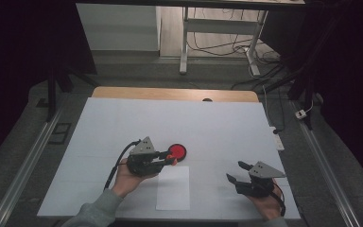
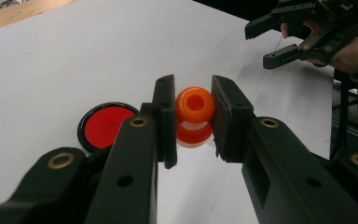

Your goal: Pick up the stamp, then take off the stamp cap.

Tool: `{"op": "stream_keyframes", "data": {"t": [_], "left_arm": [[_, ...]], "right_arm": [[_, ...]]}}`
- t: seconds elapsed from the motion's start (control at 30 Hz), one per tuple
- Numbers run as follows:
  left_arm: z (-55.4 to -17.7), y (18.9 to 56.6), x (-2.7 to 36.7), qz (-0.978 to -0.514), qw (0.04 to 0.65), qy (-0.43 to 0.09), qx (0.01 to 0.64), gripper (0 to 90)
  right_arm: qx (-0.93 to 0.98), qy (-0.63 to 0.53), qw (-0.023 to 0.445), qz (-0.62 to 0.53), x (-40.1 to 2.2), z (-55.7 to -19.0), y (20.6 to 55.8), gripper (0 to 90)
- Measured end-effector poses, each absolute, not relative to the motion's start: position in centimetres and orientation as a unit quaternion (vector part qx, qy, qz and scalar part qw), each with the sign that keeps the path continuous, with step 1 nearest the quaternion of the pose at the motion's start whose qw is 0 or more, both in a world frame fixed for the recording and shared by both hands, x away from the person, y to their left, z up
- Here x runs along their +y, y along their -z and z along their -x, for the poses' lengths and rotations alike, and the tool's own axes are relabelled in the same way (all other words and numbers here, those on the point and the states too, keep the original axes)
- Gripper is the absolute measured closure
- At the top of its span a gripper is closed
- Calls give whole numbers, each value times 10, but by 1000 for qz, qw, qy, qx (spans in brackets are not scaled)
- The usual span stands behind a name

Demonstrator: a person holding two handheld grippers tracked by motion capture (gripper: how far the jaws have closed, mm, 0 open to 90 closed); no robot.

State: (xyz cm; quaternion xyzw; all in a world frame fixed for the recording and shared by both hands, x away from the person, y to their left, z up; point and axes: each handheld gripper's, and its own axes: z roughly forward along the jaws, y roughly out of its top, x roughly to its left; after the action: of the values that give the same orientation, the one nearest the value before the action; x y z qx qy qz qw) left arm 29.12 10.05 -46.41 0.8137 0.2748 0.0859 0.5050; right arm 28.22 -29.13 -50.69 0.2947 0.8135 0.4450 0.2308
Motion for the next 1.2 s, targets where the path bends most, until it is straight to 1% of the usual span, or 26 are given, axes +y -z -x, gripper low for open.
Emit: {"op": "stream_keyframes", "data": {"t": [0.4,0.77,0.87,0.9,0.97,1.2], "left_arm": [[-292,464,104,-812,506,-86,277,724],[-292,465,102,-813,507,-81,276,724],[-293,466,102,-811,509,-76,279,724],[-293,466,102,-810,510,-75,279,724],[-294,466,102,-810,510,-74,279,724],[-295,464,101,-811,512,-76,274,724]], "right_arm": [[813,-448,232,-291,-288,-281,504,326],[812,-459,223,-284,-277,-278,500,327],[809,-467,214,-284,-274,-278,499,326],[804,-481,200,-288,-272,-279,498,327],[802,-485,193,-290,-271,-279,497,326],[801,-492,187,-284,-258,-279,493,327]]}}
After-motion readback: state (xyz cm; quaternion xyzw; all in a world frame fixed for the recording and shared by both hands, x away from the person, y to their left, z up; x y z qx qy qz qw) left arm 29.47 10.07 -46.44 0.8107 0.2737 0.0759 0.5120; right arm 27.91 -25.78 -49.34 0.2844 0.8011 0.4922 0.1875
